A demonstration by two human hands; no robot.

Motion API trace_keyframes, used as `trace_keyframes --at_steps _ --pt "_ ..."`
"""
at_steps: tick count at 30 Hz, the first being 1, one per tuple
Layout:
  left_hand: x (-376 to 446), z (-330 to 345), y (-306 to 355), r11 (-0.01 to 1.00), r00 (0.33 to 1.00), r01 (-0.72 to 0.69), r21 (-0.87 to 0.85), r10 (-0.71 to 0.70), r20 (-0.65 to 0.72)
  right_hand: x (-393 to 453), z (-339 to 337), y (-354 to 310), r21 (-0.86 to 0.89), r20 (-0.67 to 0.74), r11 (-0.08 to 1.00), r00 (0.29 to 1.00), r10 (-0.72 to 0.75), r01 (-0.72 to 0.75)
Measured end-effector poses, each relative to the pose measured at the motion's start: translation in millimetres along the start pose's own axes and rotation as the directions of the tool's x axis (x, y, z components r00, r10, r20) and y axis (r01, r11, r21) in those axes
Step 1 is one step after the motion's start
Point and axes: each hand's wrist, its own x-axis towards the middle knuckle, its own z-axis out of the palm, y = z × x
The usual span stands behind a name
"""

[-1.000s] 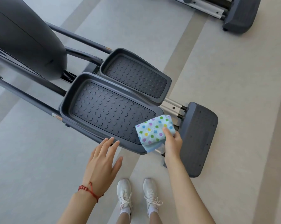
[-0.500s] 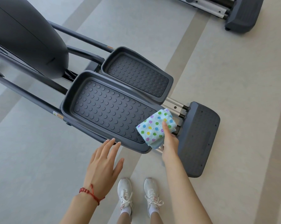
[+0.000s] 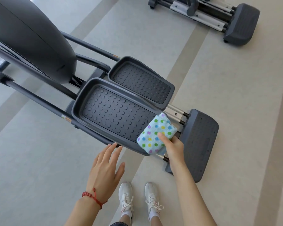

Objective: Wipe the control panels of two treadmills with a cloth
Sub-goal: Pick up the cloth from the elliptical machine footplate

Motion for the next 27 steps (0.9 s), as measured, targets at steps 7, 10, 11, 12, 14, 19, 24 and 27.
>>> trace_keyframes --at_steps 7,10,11,12,14,19,24,27 --pt "-22 -57 0 0.997 0.992 0.071 -0.028 -0.073 -0.100 -62 2 -40 -0.356 0.285 0.921 0.957 -0.052 0.156" --pt "-37 -82 3 0.992 0.976 0.119 -0.041 -0.124 -0.179 -86 11 -58 -0.374 0.349 0.907 0.935 -0.056 0.194" --pt "-45 -92 6 0.989 0.966 0.142 -0.040 -0.147 -0.212 -94 16 -64 -0.364 0.384 0.909 0.922 -0.053 0.204" --pt "-50 -98 7 0.987 0.958 0.158 -0.035 -0.162 -0.238 -99 19 -69 -0.350 0.413 0.913 0.909 -0.053 0.212" --pt "-60 -105 12 0.981 0.941 0.191 -0.031 -0.192 -0.279 -107 26 -77 -0.301 0.455 0.926 0.888 -0.068 0.226" --pt "-93 -117 42 0.937 0.862 0.346 -0.043 -0.336 -0.379 -131 37 -100 -0.264 0.586 0.916 0.805 -0.096 0.302" --pt "-135 -114 87 0.861 0.741 0.504 -0.068 -0.471 -0.479 -148 29 -114 -0.295 0.730 0.883 0.683 -0.039 0.365" --pt "-170 -104 116 0.791 0.635 0.598 -0.132 -0.568 -0.524 -161 22 -114 -0.346 0.783 0.842 0.622 0.017 0.414"
